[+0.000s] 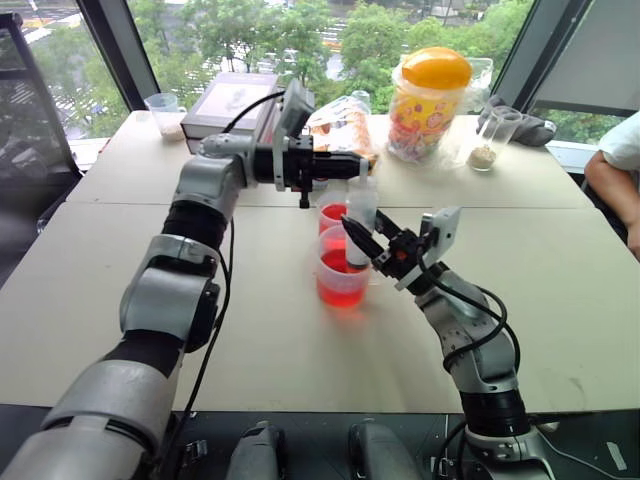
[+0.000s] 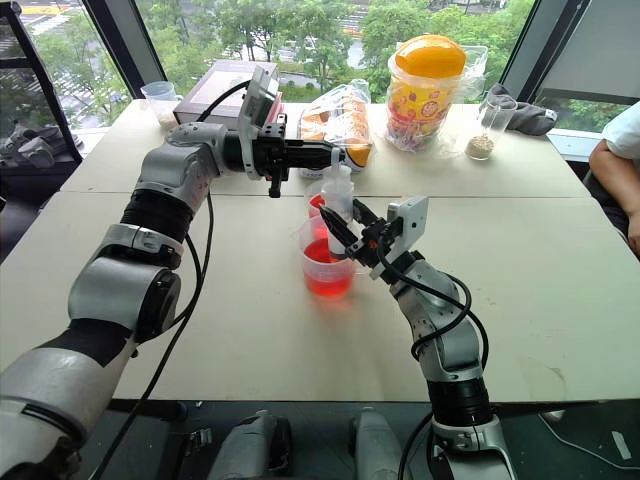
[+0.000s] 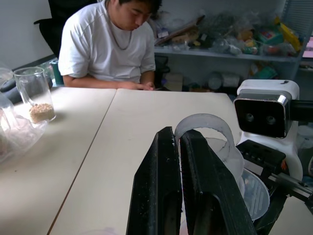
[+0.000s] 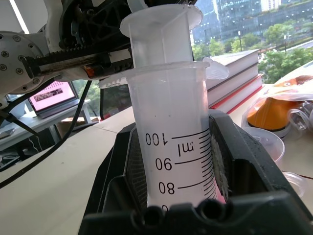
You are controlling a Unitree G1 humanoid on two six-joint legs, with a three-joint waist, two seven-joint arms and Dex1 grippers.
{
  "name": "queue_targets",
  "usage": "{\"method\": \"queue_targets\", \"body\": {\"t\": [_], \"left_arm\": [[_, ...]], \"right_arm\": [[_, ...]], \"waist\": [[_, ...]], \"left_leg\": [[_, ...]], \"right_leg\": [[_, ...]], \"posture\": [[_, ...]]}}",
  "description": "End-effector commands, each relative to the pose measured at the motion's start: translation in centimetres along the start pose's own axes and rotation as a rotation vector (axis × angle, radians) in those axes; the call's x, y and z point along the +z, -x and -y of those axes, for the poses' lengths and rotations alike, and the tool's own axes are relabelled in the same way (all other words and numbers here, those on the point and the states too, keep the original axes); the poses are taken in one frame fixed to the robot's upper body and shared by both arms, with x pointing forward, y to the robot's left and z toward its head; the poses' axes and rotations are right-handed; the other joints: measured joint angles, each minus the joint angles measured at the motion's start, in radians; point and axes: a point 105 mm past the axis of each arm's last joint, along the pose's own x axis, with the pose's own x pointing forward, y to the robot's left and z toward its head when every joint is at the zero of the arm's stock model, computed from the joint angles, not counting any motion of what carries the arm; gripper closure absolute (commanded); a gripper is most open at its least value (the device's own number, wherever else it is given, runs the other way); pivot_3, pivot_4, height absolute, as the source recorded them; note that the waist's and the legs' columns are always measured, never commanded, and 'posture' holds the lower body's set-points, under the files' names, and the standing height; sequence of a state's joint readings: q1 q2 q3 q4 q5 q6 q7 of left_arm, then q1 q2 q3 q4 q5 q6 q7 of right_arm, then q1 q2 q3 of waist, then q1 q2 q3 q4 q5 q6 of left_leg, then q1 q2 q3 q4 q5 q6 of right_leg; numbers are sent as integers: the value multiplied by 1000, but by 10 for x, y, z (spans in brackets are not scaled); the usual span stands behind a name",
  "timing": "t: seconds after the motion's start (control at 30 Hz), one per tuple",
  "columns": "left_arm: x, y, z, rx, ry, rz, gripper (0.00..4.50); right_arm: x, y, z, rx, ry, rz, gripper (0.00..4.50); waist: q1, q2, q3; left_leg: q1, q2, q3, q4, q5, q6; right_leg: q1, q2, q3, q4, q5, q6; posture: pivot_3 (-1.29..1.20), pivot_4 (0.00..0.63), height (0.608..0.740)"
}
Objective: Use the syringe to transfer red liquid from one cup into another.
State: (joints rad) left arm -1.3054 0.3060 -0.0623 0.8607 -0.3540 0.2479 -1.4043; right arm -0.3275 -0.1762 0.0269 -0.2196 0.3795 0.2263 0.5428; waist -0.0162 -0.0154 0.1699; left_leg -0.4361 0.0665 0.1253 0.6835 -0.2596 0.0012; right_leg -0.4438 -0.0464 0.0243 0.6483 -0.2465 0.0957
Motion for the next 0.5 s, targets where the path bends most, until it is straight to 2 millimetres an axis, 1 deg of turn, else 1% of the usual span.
{"method": "queue_targets", "body": {"t": [0.03,0.13,0.23,0.27,0.33,0.4,0.5], "left_arm": [[52,14,-10,100,-144,103,4444],[49,14,-10,98,-142,96,4444],[41,13,-6,60,-109,77,4444],[38,12,-4,51,-100,69,4172],[30,12,-3,48,-79,54,3486],[20,14,-2,53,-72,22,2509],[6,22,0,62,-72,-30,901]], "right_arm": [[-2,-5,-29,135,-18,1,3124],[0,-6,-29,137,-13,8,3124],[9,-10,-29,139,3,33,3124],[13,-11,-29,140,10,42,3124],[23,-15,-28,142,28,68,3124],[33,-17,-27,144,41,89,3124],[50,-21,-23,137,41,127,3124]], "waist": [[0,0,0],[0,0,0],[-1,0,0],[-2,0,0],[-3,0,0],[-3,0,0],[-2,0,0]], "left_leg": [[0,0,0,0,0,0],[0,0,0,0,0,0],[0,0,0,0,0,0],[0,0,0,0,0,0],[0,0,0,0,0,0],[0,0,0,0,0,0],[0,0,0,0,0,0]], "right_leg": [[0,0,0,0,0,0],[0,0,0,0,0,0],[0,0,0,0,0,0],[0,0,0,0,0,0],[0,0,0,0,0,0],[0,0,0,1,0,0],[0,0,0,1,0,0]], "posture": [[0,150,740],[0,150,740],[0,150,740],[0,150,740],[0,150,740],[0,150,740],[0,150,740]]}}
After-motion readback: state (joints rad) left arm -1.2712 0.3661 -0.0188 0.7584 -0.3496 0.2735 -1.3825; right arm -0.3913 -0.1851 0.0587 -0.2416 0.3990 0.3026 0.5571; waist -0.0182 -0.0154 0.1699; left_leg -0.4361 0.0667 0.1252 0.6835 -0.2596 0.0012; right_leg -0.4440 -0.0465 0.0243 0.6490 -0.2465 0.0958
